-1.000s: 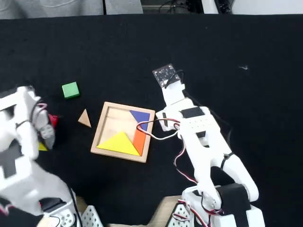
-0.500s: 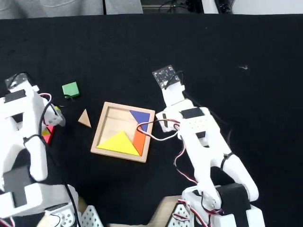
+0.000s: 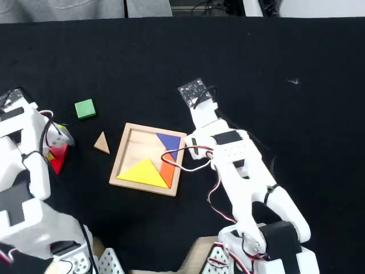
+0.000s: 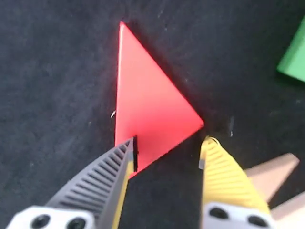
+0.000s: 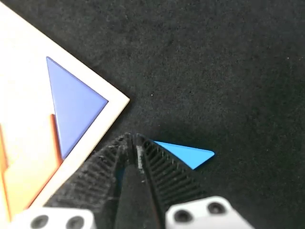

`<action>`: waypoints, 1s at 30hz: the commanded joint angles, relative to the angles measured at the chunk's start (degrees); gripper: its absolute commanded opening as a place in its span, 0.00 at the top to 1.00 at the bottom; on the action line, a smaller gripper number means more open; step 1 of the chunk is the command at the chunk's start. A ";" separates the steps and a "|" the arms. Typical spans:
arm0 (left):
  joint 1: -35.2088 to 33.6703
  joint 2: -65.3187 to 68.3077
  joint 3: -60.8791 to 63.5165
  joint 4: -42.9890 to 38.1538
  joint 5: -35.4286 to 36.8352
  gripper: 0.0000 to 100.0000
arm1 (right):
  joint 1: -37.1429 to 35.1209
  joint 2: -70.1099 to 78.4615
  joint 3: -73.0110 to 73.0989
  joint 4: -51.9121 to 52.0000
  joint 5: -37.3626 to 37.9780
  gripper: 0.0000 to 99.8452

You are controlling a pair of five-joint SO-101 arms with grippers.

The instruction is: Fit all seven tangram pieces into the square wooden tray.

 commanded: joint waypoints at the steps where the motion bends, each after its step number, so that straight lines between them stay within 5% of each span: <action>1: -0.48 4.13 -5.23 -0.70 0.35 0.77 | -0.62 -0.04 -0.13 -0.70 0.70 0.99; 19: -6.64 24.79 -29.23 15.03 -5.80 0.71 | -0.79 -0.04 -0.04 -0.70 0.70 0.99; 30: -10.77 29.80 -34.77 15.30 -10.37 0.73 | -0.88 -0.04 -0.04 -0.70 0.70 0.99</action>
